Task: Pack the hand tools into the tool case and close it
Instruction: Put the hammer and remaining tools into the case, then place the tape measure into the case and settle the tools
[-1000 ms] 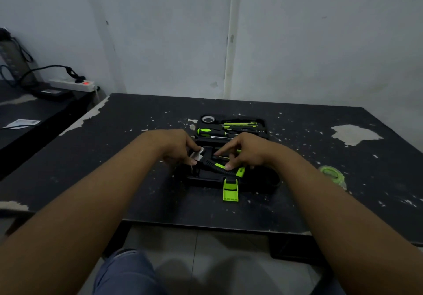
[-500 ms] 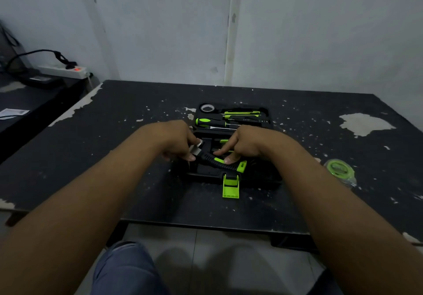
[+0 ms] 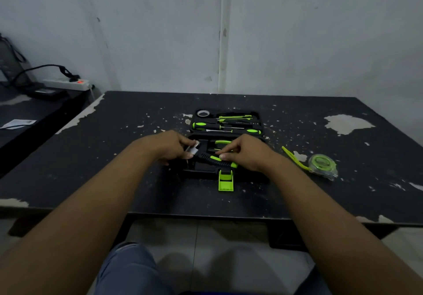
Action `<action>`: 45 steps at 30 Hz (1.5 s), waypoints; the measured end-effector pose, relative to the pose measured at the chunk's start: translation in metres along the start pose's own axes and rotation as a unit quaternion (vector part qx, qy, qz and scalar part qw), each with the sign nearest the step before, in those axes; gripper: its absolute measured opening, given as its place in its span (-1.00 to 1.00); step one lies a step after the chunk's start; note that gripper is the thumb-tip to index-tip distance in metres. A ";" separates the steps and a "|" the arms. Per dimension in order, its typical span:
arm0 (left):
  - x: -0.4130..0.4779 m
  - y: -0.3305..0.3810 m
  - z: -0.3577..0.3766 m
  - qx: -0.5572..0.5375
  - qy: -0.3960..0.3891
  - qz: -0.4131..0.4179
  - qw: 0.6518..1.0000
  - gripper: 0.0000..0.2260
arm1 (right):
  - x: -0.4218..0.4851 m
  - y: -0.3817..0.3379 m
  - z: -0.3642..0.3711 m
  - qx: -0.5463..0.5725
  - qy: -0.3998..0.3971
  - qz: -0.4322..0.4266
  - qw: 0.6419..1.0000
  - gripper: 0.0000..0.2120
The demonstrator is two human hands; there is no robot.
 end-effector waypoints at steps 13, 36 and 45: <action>-0.004 0.015 0.038 0.050 0.190 0.156 0.968 -0.53 | -0.043 0.011 0.000 0.016 0.224 0.010 0.974 -0.85; 0.006 0.156 0.176 0.057 0.077 0.362 0.927 -0.47 | -0.127 0.133 -0.026 -0.025 0.271 0.241 0.932 -0.41; 0.014 0.149 0.182 0.045 0.070 0.364 0.928 -0.50 | -0.125 0.154 -0.021 0.033 0.306 0.185 0.933 -0.44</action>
Point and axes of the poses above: each hand's wrist, its own x-axis towards the middle knuckle, its own z-axis out of the palm, y = z × x, the point moved 2 cm from there along x, towards the middle knuckle, and after that the axes turned 10 degrees about -x, right-handed, at the moved point
